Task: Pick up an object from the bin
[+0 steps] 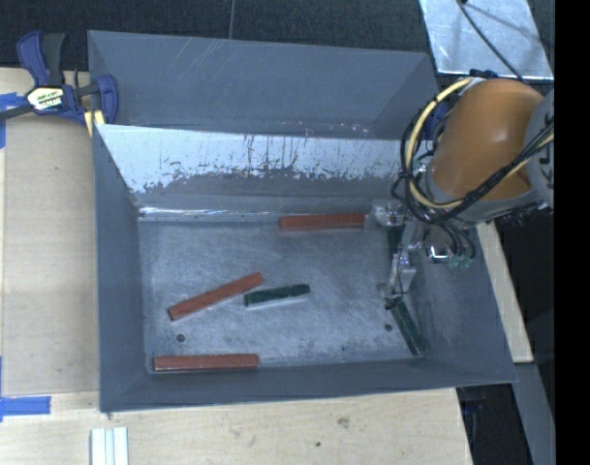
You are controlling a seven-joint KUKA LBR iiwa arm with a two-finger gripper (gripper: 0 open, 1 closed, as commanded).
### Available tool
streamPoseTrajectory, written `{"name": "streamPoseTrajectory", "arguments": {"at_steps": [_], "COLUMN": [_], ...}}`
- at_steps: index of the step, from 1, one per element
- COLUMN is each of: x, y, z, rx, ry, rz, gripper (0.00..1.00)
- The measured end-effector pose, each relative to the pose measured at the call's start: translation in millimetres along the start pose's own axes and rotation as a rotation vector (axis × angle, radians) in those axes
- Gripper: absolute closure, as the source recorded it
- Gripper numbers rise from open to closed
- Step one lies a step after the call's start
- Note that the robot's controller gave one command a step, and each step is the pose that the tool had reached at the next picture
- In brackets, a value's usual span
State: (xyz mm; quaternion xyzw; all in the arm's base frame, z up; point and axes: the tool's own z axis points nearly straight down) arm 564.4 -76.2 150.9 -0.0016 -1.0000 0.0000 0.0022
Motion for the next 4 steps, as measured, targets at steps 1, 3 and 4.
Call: {"name": "streamPoseTrajectory", "arguments": {"at_steps": [1,3,4], "x": [-1.3,0.2,-10.1], "y": [75.2,131.5,133.1], "z": [1.6,79.8,-59.1], "rx": [-0.002,0.0,0.003], "ry": [-0.005,-0.01,-0.014], "rz": [-0.161,-0.26,-0.603], "gripper": [0.0,1.0,1.0]}}
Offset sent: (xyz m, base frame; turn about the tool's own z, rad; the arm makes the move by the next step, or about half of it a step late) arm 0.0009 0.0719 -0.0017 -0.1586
